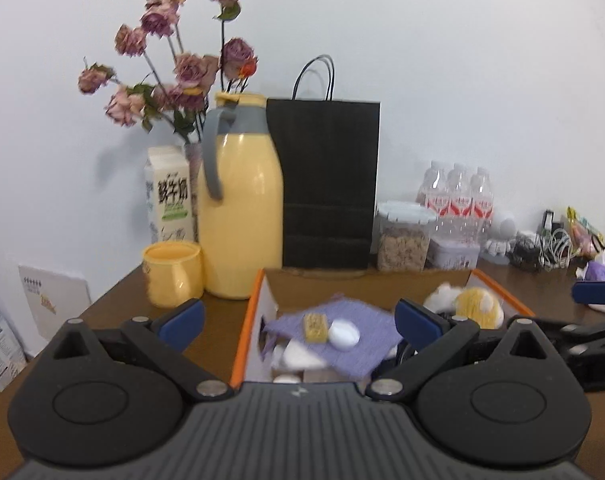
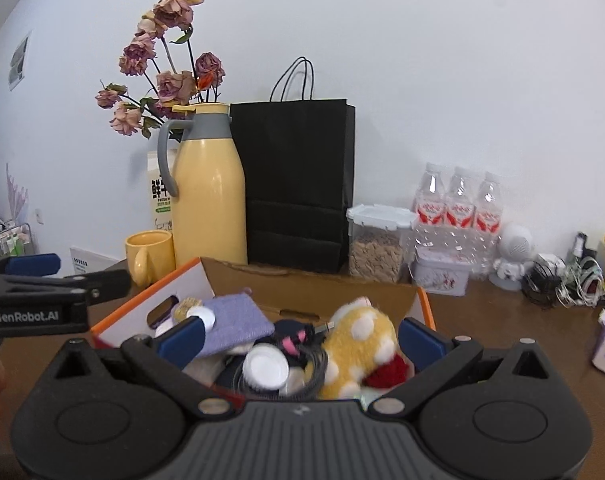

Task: Organize objects
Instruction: 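Withdraw both tools from the box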

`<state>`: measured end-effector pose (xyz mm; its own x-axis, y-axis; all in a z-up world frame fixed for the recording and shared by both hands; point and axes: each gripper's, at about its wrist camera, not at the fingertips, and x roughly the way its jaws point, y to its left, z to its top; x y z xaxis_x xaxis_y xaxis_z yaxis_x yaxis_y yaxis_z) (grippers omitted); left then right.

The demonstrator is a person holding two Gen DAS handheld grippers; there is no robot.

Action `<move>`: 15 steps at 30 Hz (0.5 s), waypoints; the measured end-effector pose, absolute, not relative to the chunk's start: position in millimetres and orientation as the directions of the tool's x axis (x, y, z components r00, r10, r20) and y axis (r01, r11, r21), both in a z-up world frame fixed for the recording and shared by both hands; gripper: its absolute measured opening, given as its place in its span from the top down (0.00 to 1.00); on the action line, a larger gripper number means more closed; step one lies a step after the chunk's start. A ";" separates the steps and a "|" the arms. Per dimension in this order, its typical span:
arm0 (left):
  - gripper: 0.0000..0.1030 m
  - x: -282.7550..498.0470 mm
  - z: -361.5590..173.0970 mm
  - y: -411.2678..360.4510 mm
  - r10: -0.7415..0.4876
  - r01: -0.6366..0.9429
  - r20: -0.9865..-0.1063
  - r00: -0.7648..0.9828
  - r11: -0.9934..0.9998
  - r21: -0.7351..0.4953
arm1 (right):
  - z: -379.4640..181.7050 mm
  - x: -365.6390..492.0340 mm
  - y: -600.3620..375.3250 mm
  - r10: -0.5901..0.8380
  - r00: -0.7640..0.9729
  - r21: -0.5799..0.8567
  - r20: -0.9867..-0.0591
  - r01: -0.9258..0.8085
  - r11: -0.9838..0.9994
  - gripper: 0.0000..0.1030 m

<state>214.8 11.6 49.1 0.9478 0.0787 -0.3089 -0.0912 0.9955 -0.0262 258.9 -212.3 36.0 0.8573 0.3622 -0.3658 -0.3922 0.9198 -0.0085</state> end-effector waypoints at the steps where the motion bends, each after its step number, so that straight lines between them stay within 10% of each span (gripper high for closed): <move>1: 0.00 211.0 47.2 13.6 0.080 -0.094 -0.322 0.943 0.995 -0.028 | 34.8 253.0 -215.1 0.361 0.854 0.001 -0.375 -0.389 0.921 0.00; 15: 0.00 156.0 29.7 11.4 0.058 -0.079 -0.429 0.902 0.996 -0.031 | 17.6 209.5 -232.2 0.329 0.812 0.080 -0.482 -0.333 0.939 0.00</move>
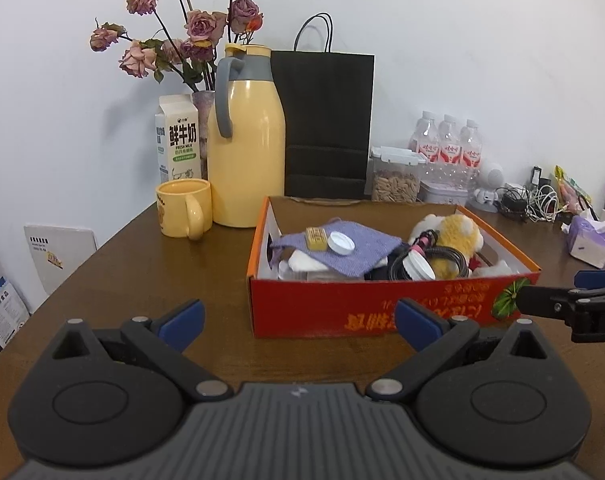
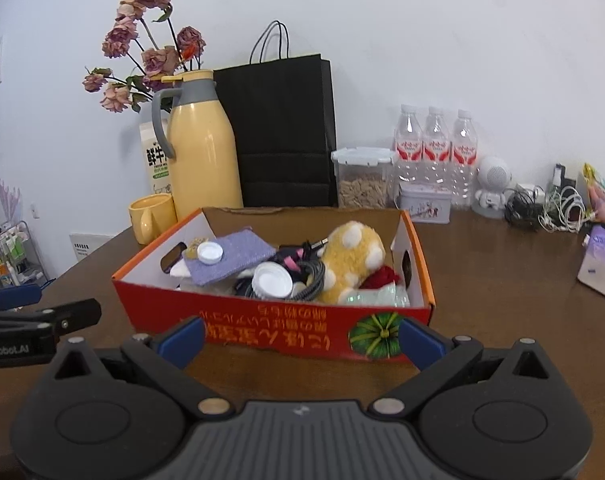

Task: Organize objects
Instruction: 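Withdraw both tools from the box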

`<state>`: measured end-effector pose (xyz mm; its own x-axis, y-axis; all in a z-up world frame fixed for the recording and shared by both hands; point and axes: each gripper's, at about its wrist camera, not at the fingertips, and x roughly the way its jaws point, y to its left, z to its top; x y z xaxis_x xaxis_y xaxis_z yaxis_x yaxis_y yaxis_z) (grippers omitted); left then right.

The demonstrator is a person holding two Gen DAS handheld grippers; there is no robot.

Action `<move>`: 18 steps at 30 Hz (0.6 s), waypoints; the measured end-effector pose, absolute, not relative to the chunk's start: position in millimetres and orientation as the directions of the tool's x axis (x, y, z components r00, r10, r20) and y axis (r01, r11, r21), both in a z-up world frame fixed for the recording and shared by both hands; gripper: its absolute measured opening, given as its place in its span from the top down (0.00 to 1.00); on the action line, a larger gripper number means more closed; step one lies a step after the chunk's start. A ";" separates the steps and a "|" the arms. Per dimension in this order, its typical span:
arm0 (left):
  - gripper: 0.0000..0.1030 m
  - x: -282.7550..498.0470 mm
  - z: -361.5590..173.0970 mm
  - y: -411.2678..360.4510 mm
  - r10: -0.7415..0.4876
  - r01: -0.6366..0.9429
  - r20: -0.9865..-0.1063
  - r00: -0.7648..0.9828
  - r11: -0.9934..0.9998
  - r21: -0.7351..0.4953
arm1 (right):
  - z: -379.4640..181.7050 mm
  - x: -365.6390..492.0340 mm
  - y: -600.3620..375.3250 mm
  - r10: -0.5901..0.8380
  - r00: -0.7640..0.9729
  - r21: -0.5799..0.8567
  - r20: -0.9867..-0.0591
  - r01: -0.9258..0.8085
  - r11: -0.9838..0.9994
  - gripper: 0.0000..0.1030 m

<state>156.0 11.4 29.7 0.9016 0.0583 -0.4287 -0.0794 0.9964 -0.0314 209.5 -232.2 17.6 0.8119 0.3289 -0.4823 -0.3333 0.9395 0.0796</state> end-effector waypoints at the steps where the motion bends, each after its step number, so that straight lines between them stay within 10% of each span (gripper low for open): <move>1: 0.00 153.8 29.5 11.6 0.059 -0.082 -0.433 0.900 0.996 -0.035 | 16.8 208.3 -233.1 0.327 0.808 0.085 -0.489 -0.329 0.941 0.00; 18: 0.00 142.8 25.3 10.7 0.068 -0.096 -0.473 0.878 0.995 -0.033 | 12.2 198.2 -235.0 0.325 0.791 0.099 -0.518 -0.322 0.941 0.00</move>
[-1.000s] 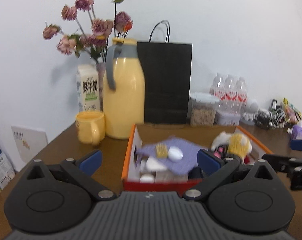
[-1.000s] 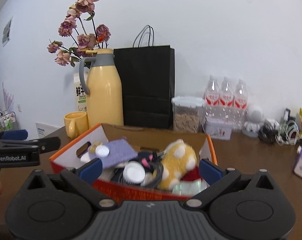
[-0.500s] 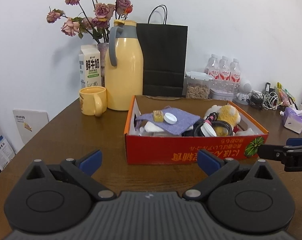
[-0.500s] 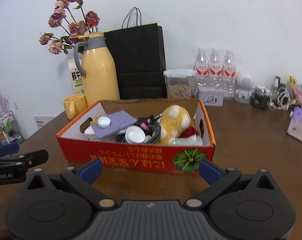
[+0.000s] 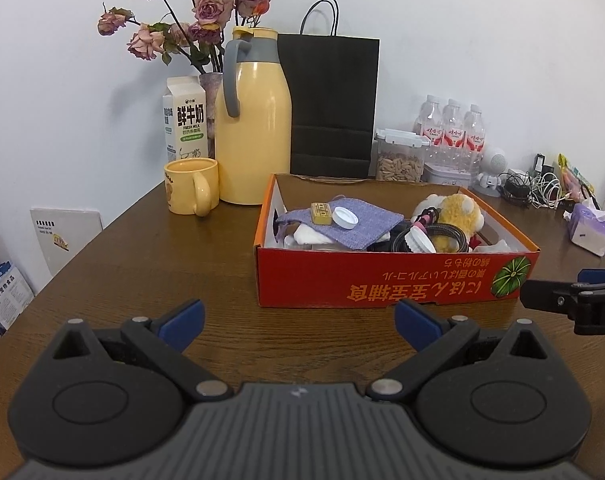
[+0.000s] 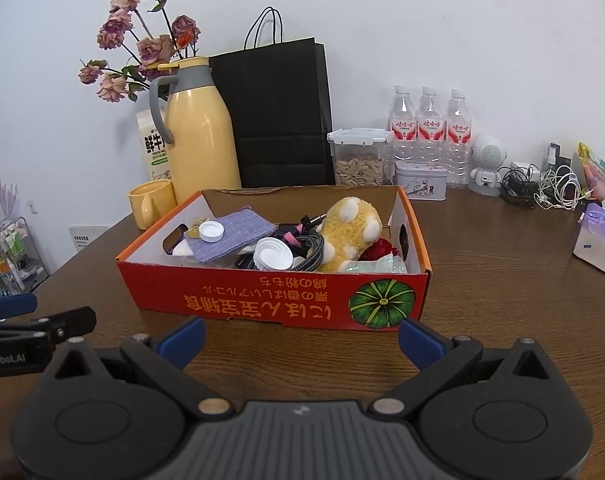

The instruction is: Organize objects

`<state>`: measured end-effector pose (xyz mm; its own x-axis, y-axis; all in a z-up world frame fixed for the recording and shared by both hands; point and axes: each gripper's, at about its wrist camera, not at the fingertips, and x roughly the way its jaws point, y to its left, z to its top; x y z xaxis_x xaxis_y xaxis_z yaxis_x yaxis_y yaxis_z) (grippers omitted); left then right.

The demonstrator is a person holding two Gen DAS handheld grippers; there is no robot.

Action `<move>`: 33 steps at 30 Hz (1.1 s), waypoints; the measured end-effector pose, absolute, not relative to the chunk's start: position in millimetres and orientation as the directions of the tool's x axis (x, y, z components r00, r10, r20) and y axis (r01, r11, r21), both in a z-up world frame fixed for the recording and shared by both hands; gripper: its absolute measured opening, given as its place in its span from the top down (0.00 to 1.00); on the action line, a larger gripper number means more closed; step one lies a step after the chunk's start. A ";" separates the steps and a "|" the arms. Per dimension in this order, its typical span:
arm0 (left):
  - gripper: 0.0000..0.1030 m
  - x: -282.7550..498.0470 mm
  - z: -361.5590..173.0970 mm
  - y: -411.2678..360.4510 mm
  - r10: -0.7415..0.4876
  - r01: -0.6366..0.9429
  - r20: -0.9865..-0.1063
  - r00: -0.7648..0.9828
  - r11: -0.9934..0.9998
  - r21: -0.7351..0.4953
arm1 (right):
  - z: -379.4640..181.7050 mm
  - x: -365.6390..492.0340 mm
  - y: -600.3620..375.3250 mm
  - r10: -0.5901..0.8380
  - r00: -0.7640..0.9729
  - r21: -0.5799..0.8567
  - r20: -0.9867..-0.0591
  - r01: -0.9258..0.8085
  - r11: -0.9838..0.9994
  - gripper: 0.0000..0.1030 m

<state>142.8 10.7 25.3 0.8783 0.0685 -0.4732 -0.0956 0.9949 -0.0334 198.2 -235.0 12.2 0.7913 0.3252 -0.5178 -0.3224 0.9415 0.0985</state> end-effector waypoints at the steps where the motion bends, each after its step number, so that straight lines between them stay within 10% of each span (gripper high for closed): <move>1: 0.00 142.5 24.9 11.0 0.068 -0.095 -0.474 0.878 0.995 -0.033 | 12.4 198.0 -234.9 0.325 0.792 0.097 -0.517 -0.322 0.942 0.00; 33: 0.00 144.3 24.1 10.0 0.073 -0.101 -0.490 0.868 0.994 -0.032 | 12.8 197.9 -234.9 0.325 0.789 0.096 -0.521 -0.325 0.941 0.00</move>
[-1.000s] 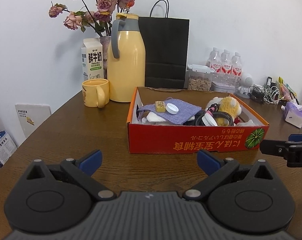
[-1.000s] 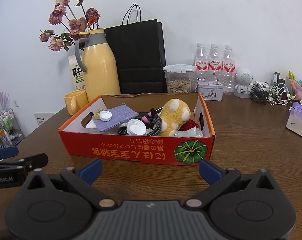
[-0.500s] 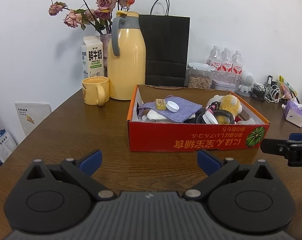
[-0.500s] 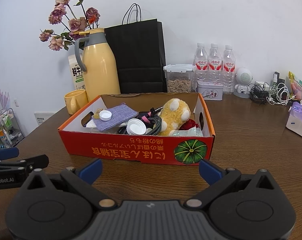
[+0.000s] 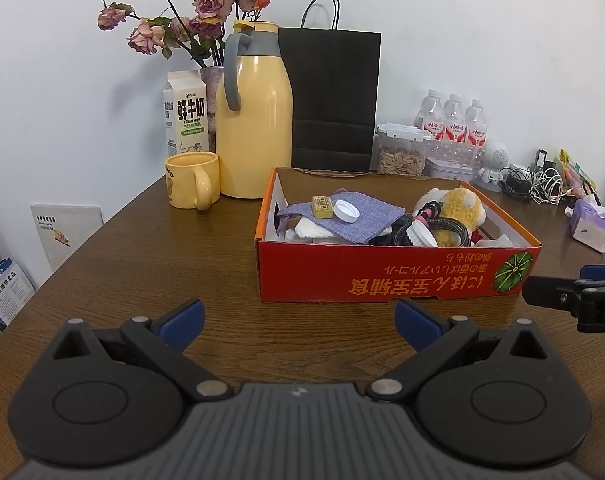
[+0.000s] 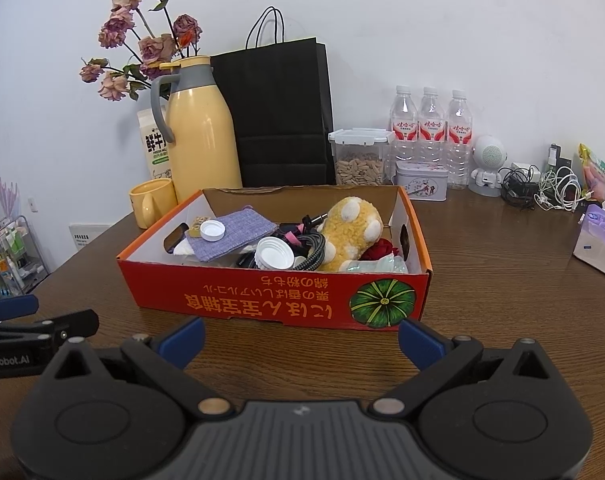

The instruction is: Organize objects

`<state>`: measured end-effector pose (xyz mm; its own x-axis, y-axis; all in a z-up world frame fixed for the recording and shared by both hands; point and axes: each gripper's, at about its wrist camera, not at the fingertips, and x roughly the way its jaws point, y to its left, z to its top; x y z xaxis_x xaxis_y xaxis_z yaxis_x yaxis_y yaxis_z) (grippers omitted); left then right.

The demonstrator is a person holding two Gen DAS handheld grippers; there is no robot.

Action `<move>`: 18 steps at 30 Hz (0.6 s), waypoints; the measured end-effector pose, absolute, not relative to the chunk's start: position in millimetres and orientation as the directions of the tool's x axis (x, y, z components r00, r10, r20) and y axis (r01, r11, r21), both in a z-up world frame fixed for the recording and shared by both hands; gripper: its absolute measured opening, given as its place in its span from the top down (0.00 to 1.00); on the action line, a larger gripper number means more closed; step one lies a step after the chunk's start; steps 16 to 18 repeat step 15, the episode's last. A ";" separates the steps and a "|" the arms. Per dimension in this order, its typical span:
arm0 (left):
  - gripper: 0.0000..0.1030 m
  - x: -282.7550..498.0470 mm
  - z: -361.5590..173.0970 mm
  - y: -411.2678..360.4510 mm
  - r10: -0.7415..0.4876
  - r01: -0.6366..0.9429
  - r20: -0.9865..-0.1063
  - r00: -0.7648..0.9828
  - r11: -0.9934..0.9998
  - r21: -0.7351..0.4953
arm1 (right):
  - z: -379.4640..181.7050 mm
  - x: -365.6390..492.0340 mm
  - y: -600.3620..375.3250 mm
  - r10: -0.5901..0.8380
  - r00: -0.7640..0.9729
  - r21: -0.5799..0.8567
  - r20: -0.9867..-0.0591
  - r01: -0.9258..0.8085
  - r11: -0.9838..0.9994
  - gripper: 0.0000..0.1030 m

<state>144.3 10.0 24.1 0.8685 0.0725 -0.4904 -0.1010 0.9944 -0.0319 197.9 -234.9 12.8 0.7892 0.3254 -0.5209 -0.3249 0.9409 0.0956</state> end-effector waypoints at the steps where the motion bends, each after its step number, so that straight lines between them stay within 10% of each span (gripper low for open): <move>1: 0.00 144.3 23.9 9.8 0.073 -0.101 -0.491 0.868 0.994 -0.031 | 12.7 197.8 -234.8 0.325 0.789 0.095 -0.521 -0.324 0.941 0.00; 18: 0.00 141.5 23.5 10.0 0.076 -0.104 -0.489 0.869 0.994 -0.030 | 12.9 196.6 -233.8 0.324 0.788 0.093 -0.523 -0.325 0.941 0.00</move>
